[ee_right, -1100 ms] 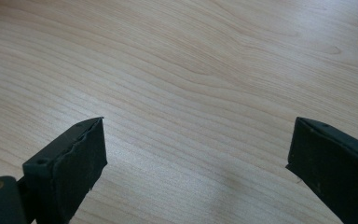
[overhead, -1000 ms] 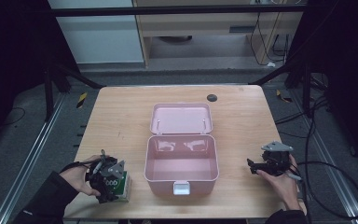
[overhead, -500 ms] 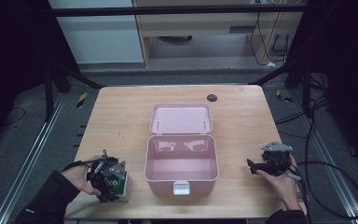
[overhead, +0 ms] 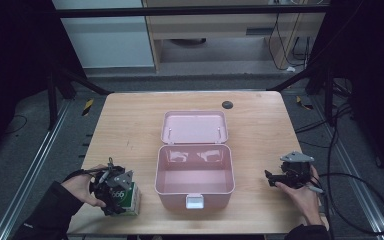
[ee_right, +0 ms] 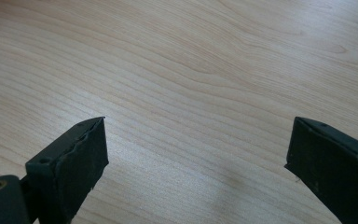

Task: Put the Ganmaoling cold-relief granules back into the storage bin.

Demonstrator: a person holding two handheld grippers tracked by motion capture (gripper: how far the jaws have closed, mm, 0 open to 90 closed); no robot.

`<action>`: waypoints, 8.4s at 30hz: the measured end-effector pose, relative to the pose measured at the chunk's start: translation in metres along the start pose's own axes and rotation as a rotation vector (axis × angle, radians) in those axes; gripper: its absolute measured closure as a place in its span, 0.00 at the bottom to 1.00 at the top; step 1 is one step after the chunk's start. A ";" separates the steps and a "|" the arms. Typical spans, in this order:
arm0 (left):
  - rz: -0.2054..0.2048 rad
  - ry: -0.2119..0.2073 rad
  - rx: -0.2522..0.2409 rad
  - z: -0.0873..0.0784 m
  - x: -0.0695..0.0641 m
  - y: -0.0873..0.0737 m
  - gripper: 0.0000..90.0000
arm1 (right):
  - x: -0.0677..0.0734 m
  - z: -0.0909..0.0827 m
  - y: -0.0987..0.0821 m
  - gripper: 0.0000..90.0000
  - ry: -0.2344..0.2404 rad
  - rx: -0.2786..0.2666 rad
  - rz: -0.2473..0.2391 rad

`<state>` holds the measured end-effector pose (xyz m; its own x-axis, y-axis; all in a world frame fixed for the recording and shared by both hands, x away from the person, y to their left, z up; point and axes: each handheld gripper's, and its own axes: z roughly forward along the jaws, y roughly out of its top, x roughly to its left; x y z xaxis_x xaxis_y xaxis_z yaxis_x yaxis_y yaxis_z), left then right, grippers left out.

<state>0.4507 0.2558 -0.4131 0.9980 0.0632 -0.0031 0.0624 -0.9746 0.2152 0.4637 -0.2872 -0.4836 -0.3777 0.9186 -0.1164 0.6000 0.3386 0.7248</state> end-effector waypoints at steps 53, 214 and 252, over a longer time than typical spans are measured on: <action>0.019 0.130 -0.104 -0.117 0.016 0.076 0.16 | 0.001 0.000 0.000 0.06 0.003 -0.001 0.002; 0.055 0.041 -0.028 -0.008 0.032 0.165 0.15 | 0.001 0.001 -0.001 0.05 0.006 -0.003 -0.023; -0.208 0.253 -0.361 -0.070 0.008 0.043 0.27 | 0.001 -0.001 -0.001 0.05 -0.002 -0.009 -0.003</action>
<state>0.4609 0.2290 -0.3353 0.9282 0.3423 0.1459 0.2076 -0.8019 0.5603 0.4621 -0.2869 -0.4838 -0.3775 0.9182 -0.1199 0.5930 0.3392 0.7303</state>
